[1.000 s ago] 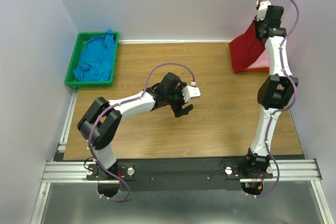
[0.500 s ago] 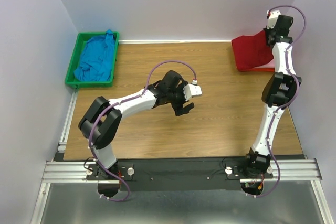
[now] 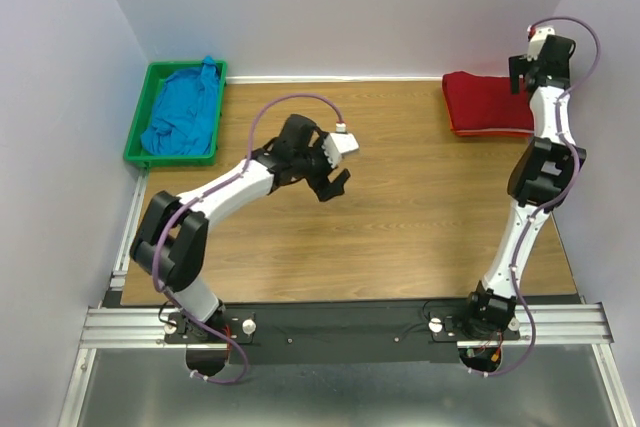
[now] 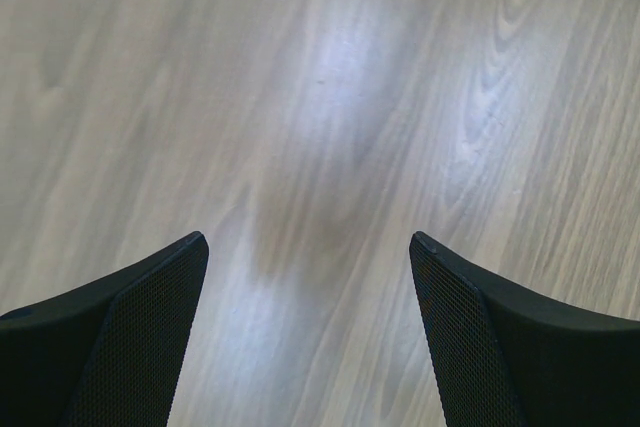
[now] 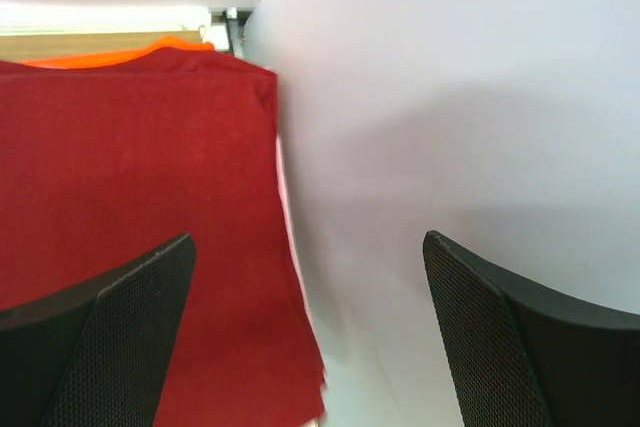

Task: Fold and stack the t-shirts
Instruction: Neatly place the folded tshirt to the corner, then reset both grippers

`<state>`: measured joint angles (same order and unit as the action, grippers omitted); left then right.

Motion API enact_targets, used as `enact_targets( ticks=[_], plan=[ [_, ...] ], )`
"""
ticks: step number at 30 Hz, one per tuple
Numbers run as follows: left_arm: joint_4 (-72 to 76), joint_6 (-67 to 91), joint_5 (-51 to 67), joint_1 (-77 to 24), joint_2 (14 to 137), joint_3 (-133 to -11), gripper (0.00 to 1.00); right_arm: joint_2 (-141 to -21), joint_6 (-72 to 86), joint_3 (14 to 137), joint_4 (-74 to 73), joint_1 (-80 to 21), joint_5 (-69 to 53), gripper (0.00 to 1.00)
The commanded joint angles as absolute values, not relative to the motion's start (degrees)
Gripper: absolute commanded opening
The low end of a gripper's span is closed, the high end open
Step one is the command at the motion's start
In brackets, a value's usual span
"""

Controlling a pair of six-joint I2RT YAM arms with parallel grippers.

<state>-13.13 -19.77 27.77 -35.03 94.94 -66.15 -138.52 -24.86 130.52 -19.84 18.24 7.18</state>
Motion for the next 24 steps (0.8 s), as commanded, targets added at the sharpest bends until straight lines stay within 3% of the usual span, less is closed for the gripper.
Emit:
enact_targets(
  ticks=[1, 13, 19, 24],
  plan=[
    [-12.5, -16.1, 29.4, -31.5, 87.8, -68.0, 0.89, -127.0, -22.8, 125.4, -17.4, 17.8, 3.4, 1.00],
    [-17.4, -11.2, 27.6, -19.2, 82.4, -75.4, 0.89, -101.8, -12.3, 106.9, -33.4, 13.8, -18.2, 1.00],
    [-17.4, -10.1, 28.4, -13.2, 79.1, -70.7, 0.90, -91.3, -5.6, 90.8, -34.9, 10.4, -27.7, 1.00],
    [-14.6, -10.6, 29.1, -10.8, 74.4, -61.2, 0.90, -81.1, -2.0, 71.7, -31.3, 4.1, -27.8, 1.00]
  ],
)
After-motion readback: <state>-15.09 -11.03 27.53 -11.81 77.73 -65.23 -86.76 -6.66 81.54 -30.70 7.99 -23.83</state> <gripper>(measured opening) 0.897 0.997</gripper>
